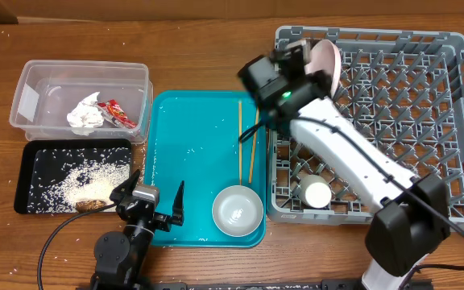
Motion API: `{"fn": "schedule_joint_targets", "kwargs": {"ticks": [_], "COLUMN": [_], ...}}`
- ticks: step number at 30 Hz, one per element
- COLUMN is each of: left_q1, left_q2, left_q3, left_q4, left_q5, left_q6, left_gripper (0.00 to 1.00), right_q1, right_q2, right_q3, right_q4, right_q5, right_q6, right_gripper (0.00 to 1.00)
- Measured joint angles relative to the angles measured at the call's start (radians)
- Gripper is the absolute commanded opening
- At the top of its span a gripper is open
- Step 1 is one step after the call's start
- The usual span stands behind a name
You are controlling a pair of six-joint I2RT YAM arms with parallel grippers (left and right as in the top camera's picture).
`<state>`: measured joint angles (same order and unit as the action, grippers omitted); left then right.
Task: Sort waste into correct bins and load items into the dishwasher
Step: 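Reach the right gripper to the white bowl on the teal tray and grasp it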
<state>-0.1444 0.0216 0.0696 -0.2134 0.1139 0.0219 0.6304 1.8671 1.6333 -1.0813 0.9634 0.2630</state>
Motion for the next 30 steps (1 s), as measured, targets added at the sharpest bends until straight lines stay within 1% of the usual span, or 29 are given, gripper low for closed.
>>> {"fn": "schedule_joint_targets", "kwargs": {"ticks": [2, 7, 11, 13, 18, 24, 26, 28, 30], "left_q1": [0.0, 0.0, 0.0, 0.0, 0.0, 0.0, 0.0, 0.0, 0.0], "left_q2": [0.0, 0.0, 0.0, 0.0, 0.0, 0.0, 0.0, 0.0, 0.0], "left_q3": [0.0, 0.0, 0.0, 0.0, 0.0, 0.0, 0.0, 0.0, 0.0], "left_q4": [0.0, 0.0, 0.0, 0.0, 0.0, 0.0, 0.0, 0.0, 0.0], "left_q5": [0.0, 0.0, 0.002, 0.003, 0.003, 0.003, 0.003, 0.003, 0.003], "left_q6": [0.0, 0.0, 0.0, 0.0, 0.0, 0.0, 0.0, 0.0, 0.0], "left_gripper": [1.0, 1.0, 1.0, 1.0, 1.0, 1.0, 1.0, 1.0, 1.0], "right_q1": [0.044, 0.104, 0.103, 0.103, 0.103, 0.105, 0.104, 0.103, 0.103], "right_q2": [-0.002, -0.003, -0.008, -0.01, -0.011, -0.011, -0.011, -0.011, -0.011], "right_q3": [0.0, -0.001, -0.044, -0.09, -0.229, -0.315, -0.337, -0.358, -0.373], "right_q4": [-0.011, -0.011, -0.018, -0.025, -0.038, 0.038, 0.077, 0.108, 0.123], "right_q5": [-0.126, -0.563, -0.868, -0.962, -1.117, -1.206, -1.213, -1.215, -1.217], "right_q6": [0.008, 0.017, -0.079, -0.143, -0.308, -0.395, -0.406, -0.413, -0.415], "right_gripper": [0.47, 0.47, 0.47, 0.5, 0.5, 0.5, 0.43, 0.32, 0.15]}}
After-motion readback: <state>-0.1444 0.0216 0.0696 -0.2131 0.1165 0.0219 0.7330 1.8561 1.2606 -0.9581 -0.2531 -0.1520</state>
